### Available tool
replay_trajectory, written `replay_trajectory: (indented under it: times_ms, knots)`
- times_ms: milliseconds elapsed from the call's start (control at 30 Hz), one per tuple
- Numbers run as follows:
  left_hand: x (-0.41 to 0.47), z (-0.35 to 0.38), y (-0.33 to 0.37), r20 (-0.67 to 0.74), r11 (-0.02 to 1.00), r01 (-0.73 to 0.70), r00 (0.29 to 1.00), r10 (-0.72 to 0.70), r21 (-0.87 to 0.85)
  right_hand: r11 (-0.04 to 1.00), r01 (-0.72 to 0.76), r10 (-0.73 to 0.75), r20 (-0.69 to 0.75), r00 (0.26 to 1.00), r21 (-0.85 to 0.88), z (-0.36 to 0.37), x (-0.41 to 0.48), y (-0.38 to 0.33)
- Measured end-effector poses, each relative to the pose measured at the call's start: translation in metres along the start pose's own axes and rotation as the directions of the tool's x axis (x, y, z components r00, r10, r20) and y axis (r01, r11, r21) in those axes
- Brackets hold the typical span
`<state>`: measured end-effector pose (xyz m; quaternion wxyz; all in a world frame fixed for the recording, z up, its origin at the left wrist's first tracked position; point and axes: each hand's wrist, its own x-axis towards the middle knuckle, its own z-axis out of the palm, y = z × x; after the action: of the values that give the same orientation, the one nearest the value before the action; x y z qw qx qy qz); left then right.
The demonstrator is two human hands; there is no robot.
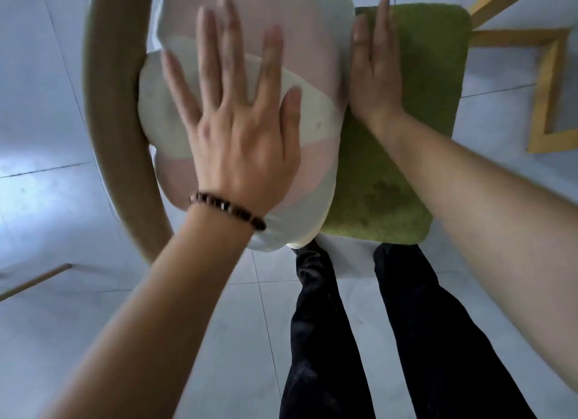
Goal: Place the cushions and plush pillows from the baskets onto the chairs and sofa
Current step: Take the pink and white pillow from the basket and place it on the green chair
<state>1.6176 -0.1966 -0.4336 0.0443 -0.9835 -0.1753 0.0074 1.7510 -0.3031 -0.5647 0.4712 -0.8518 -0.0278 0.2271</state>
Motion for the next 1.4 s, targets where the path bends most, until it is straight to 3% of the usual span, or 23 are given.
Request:
replay_trajectory:
  times_ms: [133, 300, 367, 500, 633, 733, 833, 933, 1100, 1167, 1267, 1400]
  knots:
    - [0.085, 0.008, 0.000, 0.165, 0.972, -0.209, 0.968, 0.191, 0.103, 0.990, -0.021, 0.021, 0.003, 1.000, 0.141, 0.021, -0.068, -0.012]
    - [0.128, 0.023, -0.006, 0.413, 0.919, -0.392, 0.845, 0.340, 0.046, 0.993, 0.067, -0.073, 0.069, 0.995, 0.093, 0.050, -0.156, 0.009]
    - [0.136, 0.022, -0.014, 0.449, 0.936, -0.350, 0.839, 0.308, 0.012, 0.998, 0.025, -0.033, 0.132, 0.991, 0.065, 0.047, -0.179, 0.027]
    - [0.129, 0.018, -0.024, 0.380, 0.907, -0.398, 0.867, 0.323, 0.138, 0.999, 0.021, -0.027, 0.201, 0.979, 0.032, 0.032, -0.191, 0.037]
    - [0.078, 0.005, -0.017, 0.225, 0.972, -0.225, 0.953, 0.204, 0.071, 0.991, 0.012, -0.013, 0.004, 1.000, 0.135, 0.020, -0.136, 0.007]
    - [0.025, 0.012, -0.023, 0.201, 0.988, -0.145, 0.971, 0.131, 0.055, 0.989, 0.093, -0.084, -0.081, 0.993, 0.112, 0.024, -0.070, -0.021]
    - [-0.003, 0.022, -0.033, 0.203, 0.995, -0.049, 0.979, 0.031, 0.083, 0.974, 0.219, -0.219, 0.011, 0.976, -0.060, 0.029, -0.012, -0.027]
    - [-0.010, 0.023, -0.034, 0.179, 0.998, -0.011, 0.984, -0.001, 0.068, 0.962, 0.210, -0.194, 0.104, 0.976, -0.175, 0.025, 0.006, -0.013]
    - [-0.046, 0.012, -0.018, 0.105, 0.992, 0.116, 0.987, -0.121, 0.049, 0.988, 0.156, -0.153, -0.095, 0.984, 0.019, 0.022, -0.084, -0.006]
    - [-0.067, 0.015, -0.014, 0.140, 0.985, 0.171, 0.975, -0.172, 0.025, 0.985, 0.174, -0.174, -0.045, 0.984, 0.016, 0.031, -0.136, 0.008]
    - [-0.079, 0.027, -0.017, 0.199, 0.980, 0.198, 0.960, -0.198, 0.021, 0.961, 0.259, -0.244, 0.139, 0.960, -0.099, 0.050, -0.186, 0.046]
    - [-0.070, 0.036, -0.019, 0.171, 0.979, 0.202, 0.965, -0.200, 0.005, 0.942, 0.272, -0.226, 0.227, 0.947, -0.197, 0.056, -0.207, 0.088]
